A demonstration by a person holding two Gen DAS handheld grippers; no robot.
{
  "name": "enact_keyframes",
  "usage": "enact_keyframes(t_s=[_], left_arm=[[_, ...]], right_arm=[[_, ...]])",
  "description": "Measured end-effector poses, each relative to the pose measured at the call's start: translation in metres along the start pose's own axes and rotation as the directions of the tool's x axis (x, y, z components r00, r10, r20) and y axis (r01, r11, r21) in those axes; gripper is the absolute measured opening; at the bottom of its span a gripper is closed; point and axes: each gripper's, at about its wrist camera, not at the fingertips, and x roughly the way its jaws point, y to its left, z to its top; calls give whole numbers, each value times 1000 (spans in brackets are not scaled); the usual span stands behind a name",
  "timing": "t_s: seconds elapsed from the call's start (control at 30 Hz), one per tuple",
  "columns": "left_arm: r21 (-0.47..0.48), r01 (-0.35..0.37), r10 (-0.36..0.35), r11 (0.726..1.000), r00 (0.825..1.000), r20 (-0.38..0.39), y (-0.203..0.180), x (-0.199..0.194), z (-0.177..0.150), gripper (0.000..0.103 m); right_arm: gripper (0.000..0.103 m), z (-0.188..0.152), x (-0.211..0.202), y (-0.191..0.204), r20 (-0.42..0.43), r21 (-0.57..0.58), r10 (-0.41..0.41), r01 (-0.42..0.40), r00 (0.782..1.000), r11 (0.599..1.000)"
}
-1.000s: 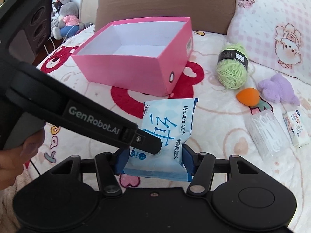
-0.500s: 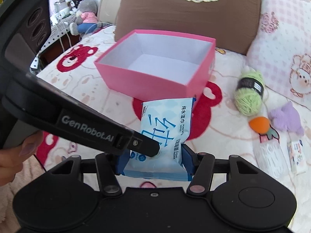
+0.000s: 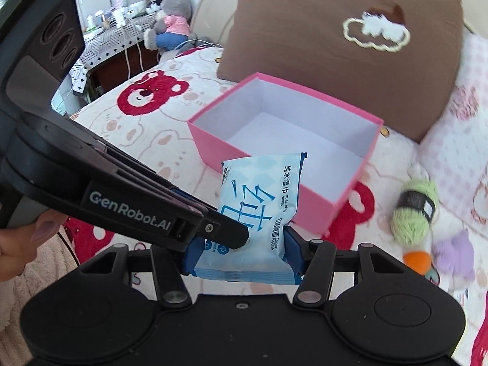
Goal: Organize objects
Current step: 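Lift the wet-wipes pack with the left gripper and carry it over the pink box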
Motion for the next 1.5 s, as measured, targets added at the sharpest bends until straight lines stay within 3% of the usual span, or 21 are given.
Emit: enact_keyframes(t_s=[0.37,0.7,0.83,1.0,1.23,1.5], left_arm=[[-26,-27,27,999,999,25,29,-22,21,22],[-25,-56,57,998,997,56,45,-29,54,22],[-69,-39,43,997,998,54,65,-18,69,22],[-62,-79,82,995,995,54,81,0,92,22],[-86,-121,124,989,992,36,109,34,132,22],[-167,-103,104,981,995,-2,149,79,156,22]], right_arm=[[60,34,14,14,15,-55,48,-48,999,997],[60,76,31,14,6,-177,69,-67,998,982],[60,90,48,3,-8,-212,94,-94,995,973],[59,103,75,-6,-2,-255,104,-101,995,962],[58,117,118,-35,40,-195,132,-122,990,973],[57,137,170,-58,-39,-218,136,-141,990,966]])
